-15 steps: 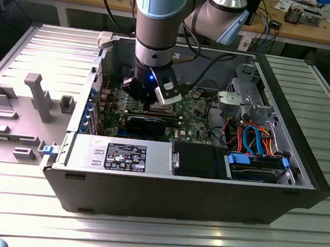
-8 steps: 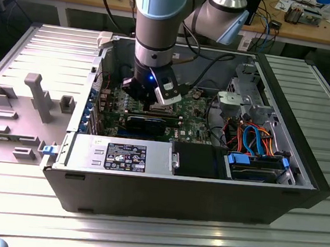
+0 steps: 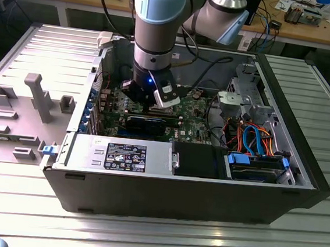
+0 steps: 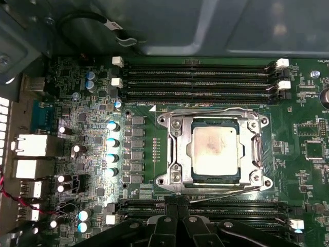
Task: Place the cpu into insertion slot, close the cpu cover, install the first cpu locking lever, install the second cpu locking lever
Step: 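Install the second cpu locking lever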
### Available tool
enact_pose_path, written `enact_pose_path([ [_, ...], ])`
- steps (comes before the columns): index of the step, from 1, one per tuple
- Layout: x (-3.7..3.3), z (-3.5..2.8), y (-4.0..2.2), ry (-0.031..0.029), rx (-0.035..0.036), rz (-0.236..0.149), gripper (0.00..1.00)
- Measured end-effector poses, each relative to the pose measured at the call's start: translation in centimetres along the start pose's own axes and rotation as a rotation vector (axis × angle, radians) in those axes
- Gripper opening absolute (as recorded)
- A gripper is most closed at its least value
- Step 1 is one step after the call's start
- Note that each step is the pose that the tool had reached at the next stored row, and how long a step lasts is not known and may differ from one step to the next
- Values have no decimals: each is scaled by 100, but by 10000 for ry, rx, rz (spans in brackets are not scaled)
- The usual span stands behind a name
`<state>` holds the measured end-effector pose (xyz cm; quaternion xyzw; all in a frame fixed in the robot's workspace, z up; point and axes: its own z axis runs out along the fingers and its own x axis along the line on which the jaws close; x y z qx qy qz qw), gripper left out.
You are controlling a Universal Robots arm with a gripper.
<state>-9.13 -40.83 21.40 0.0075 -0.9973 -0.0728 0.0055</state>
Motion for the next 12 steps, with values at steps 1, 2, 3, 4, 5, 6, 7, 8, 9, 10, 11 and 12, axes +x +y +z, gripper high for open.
enact_pose_path([
  [1,7,10,-3,2,-42,0,11],
  [2,10,15,-3,1,-95,-3,11],
  [3,17,27,-4,-1,-190,-2,11],
  [4,20,40,-7,-2,-240,-3,11],
  [5,22,49,-11,-3,-262,-2,11],
  [6,24,56,-13,-4,-281,-3,11],
  [7,26,63,-16,-2,-311,-3,11],
  [8,29,69,-17,-2,-345,-5,11],
  [9,37,77,-17,-4,-421,-4,11],
  [10,47,80,-18,-5,-483,-3,11],
  [11,64,85,-18,-8,-555,-6,11],
  [12,77,89,-19,-7,-597,-8,11],
])
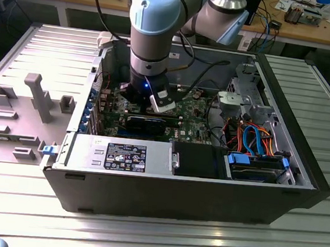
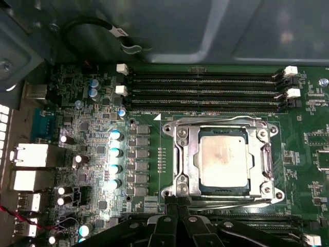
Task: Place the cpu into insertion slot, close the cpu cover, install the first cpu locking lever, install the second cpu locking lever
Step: 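Install the second cpu locking lever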
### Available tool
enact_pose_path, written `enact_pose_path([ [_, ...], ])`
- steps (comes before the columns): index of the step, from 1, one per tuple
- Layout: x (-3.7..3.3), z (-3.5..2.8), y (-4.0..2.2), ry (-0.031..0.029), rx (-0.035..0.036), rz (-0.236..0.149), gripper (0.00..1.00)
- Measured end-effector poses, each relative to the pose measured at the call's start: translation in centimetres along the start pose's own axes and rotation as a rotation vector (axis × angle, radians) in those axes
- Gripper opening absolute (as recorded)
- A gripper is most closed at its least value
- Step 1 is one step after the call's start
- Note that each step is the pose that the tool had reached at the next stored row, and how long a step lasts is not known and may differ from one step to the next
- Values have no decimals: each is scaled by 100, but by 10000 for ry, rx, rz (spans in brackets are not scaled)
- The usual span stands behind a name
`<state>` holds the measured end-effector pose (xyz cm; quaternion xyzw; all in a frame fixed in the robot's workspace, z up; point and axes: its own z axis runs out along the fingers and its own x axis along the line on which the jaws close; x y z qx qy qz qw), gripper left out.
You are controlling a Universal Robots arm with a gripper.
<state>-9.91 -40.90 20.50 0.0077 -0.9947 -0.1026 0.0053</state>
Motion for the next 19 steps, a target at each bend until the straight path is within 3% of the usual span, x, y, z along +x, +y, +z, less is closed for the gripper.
enact_pose_path([
  [4,40,21,-4,-2,-244,-4,11],
  [5,41,31,-6,-5,-365,-4,11],
  [6,41,38,-7,-6,-432,-3,11],
  [10,40,79,-14,-12,-599,-6,11],
  [12,40,78,-16,-12,-619,-7,11],
  [14,40,32,-6,-10,-618,-8,11],
  [17,43,-165,35,-1,-618,-4,11],
  [19,43,-237,50,13,-619,-2,11],
])
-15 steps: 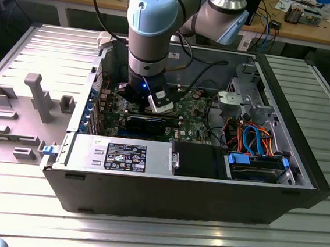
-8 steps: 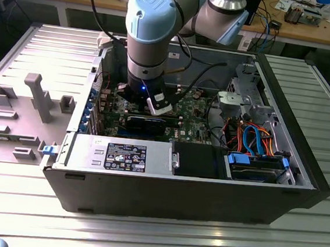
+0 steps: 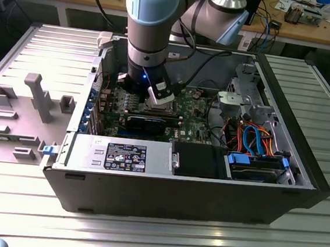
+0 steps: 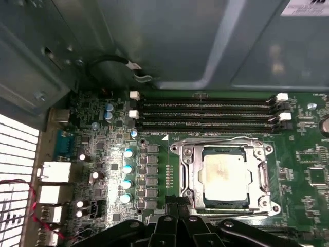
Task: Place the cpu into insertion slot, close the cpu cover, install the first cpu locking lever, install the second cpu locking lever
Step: 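Install the second cpu locking lever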
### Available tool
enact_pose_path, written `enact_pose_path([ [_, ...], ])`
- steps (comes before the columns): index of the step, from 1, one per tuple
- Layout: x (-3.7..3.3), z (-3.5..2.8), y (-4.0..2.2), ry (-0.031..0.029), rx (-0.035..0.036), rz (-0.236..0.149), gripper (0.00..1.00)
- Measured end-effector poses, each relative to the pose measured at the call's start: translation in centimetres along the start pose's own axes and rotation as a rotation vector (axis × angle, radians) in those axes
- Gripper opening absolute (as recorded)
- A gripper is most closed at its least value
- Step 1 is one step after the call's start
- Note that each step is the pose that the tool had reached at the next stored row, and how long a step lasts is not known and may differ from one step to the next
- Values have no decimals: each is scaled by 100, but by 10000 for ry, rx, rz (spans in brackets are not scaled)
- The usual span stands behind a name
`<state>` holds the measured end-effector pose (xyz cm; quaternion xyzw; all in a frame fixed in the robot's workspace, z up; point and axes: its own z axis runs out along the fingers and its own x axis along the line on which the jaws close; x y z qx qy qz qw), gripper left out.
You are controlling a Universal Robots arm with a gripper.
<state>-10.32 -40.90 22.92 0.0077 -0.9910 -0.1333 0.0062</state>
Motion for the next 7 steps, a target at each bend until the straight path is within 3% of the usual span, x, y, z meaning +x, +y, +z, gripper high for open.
enact_pose_path([
  [7,0,-5,1,7,-2,2,11],
])
